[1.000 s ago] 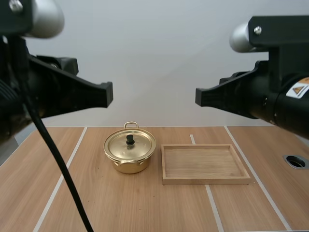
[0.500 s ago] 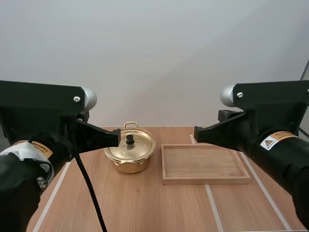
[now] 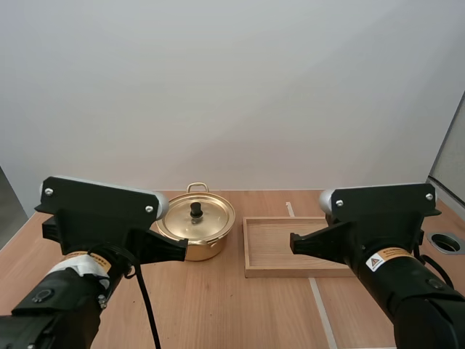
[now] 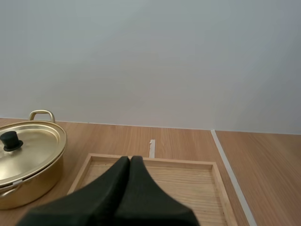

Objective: Open the pot, put the grape inside, and close it

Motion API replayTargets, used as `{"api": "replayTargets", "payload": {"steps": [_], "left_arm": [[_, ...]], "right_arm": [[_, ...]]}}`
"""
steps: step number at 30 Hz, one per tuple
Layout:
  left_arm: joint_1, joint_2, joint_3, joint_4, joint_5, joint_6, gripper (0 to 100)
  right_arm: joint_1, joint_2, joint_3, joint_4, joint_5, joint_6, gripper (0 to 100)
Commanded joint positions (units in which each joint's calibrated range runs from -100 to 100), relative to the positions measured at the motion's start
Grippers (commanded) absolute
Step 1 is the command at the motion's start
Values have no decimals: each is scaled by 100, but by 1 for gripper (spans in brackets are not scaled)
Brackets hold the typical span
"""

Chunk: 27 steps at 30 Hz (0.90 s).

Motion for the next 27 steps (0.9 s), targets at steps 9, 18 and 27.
{"api": "replayTargets", "payload": {"steps": [9,18,27], "left_arm": [[4,-26,692,48,-177,19,0],[4,-26,1154,48,-503,10,0],[4,-26,1189,48,-567,10,0]], "right_arm": [[-46,-47,628,-171,-182,-15,0],[-46,-47,653,-171,123,-15,0],[-46,-47,695,-201,425,-15,0]]}}
